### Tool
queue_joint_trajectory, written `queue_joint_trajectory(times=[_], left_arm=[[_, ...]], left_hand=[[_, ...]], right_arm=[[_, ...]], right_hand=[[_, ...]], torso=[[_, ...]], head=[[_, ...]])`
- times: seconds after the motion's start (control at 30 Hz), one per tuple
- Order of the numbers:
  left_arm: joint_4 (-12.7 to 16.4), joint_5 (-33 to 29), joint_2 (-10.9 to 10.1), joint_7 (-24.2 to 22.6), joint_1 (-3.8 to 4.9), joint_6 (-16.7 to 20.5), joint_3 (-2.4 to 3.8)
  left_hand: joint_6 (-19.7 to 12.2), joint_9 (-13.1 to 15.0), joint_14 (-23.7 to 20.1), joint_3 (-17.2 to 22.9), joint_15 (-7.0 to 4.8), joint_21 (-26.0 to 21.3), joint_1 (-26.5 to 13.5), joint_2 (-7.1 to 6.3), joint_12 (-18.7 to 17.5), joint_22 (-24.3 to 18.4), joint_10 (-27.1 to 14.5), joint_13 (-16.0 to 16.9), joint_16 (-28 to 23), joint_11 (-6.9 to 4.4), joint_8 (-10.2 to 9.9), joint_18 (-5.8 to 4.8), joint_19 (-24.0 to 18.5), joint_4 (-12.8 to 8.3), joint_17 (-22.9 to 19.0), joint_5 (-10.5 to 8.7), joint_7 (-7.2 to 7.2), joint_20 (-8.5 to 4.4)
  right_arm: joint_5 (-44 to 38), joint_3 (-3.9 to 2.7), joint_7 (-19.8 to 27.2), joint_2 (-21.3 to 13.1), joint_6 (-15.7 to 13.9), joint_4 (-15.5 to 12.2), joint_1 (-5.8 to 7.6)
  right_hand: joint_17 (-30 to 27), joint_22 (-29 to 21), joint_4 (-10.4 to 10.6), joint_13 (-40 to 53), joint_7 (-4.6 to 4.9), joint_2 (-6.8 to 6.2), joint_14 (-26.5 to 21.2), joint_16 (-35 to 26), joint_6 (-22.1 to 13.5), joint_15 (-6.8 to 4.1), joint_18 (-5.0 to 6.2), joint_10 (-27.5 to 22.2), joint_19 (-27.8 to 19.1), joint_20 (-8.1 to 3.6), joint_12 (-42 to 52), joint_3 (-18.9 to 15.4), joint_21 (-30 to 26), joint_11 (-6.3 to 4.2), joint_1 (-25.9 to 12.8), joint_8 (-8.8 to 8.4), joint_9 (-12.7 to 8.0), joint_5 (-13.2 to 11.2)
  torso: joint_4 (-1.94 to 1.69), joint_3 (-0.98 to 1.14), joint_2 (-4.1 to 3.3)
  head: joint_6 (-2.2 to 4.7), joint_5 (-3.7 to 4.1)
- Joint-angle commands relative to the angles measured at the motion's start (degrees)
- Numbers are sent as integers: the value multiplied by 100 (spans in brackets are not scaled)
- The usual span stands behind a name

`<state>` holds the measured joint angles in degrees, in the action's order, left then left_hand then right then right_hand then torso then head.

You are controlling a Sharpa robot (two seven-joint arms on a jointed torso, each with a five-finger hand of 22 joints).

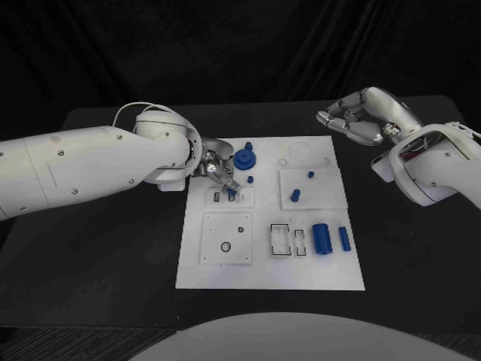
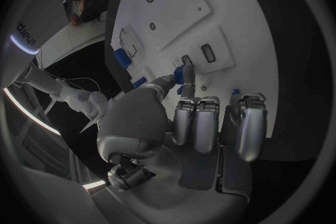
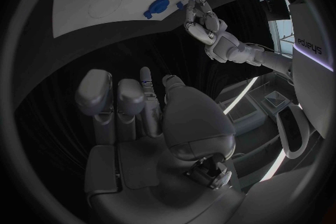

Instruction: Assemble the parts on the task board

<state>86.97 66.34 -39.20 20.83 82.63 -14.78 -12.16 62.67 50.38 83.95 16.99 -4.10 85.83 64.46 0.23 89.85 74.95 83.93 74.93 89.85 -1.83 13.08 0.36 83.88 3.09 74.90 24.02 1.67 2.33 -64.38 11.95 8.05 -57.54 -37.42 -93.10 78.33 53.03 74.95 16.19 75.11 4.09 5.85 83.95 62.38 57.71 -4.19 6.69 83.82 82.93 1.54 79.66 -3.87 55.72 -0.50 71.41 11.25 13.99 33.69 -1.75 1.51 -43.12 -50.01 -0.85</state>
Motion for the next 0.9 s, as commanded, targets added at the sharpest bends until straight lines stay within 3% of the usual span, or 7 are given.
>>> queue_joint_trajectory(times=[0.03,0.17,0.3,0.33,0.4,0.53,0.9], left_arm=[[106,21,-123,-52,49,81,6],[201,2,-268,-43,70,120,6],[274,-503,-417,-13,86,202,5],[294,-611,-451,-7,88,229,5],[347,-830,-527,3,93,321,5],[403,-980,-582,12,96,437,4],[482,-1078,-609,25,94,667,3]], left_hand=[[-5,23,605,112,-51,-26,-10,-52,15,1272,607,1507,15,-30,31,98,285,-63,1510,13,-25,-43],[-5,55,605,197,-51,-44,-58,-76,15,1265,607,1507,15,-28,29,103,274,-78,1510,8,-21,-44],[8,91,605,287,-50,-91,-119,-83,15,1243,607,1507,15,-28,34,115,244,-79,1510,9,-20,-43],[30,143,605,475,-59,-113,-124,-120,15,1235,607,1507,15,-31,39,121,233,-180,1510,152,-21,-55],[24,188,605,653,-62,-132,-214,-157,15,1230,607,1507,15,-36,25,124,227,-262,1510,151,-24,-54],[7,205,605,763,-51,-194,-370,-153,15,1203,607,1507,15,-22,-19,139,192,-261,1510,2,-6,-48],[-6,225,605,818,-40,-260,-488,-79,15,1176,607,1507,15,-8,-50,155,153,-218,1510,-58,10,-39]], right_arm=[[-32,-5,-132,-12,33,-12,-13],[-32,-5,-160,-18,54,-14,-13],[-32,-5,-198,-27,81,-21,-13],[-32,-4,-207,-29,86,-24,-13],[-32,-4,-225,-34,97,-30,-14],[-32,-4,-243,-36,108,-29,-20],[-32,-4,-277,-18,126,-34,-28]], right_hand=[[-2,14,-20,223,8,-1,147,18,51,-31,-49,146,-11,4,-30,24,14,-8,63,-40,6,50],[3,28,-31,216,7,-11,140,28,54,-32,-48,142,-17,4,-38,46,19,-9,120,-44,6,95],[8,58,-58,153,6,-37,129,42,60,-33,-49,115,-26,3,-96,93,34,-10,234,-51,7,224],[8,58,-58,153,6,-37,129,42,60,-33,-49,115,-26,3,-96,93,34,-10,234,-51,7,224],[2,68,-60,149,7,-47,124,42,62,-33,-49,113,-30,3,-103,108,36,-10,264,-53,7,264],[-3,77,-59,140,8,-56,119,41,64,-33,-49,110,-34,4,-112,124,35,-10,293,-57,7,311],[0,99,-67,130,8,-81,112,51,68,-33,-49,106,-42,4,-124,166,40,-10,365,-64,8,425]], torso=[[-1,4,3],[-10,4,7],[-10,10,11],[-11,13,12],[-11,12,11],[-13,10,12],[-12,3,11]], head=[[1,-9],[1,-8],[1,-21],[1,-23],[1,-38],[1,-70],[1,-128]])
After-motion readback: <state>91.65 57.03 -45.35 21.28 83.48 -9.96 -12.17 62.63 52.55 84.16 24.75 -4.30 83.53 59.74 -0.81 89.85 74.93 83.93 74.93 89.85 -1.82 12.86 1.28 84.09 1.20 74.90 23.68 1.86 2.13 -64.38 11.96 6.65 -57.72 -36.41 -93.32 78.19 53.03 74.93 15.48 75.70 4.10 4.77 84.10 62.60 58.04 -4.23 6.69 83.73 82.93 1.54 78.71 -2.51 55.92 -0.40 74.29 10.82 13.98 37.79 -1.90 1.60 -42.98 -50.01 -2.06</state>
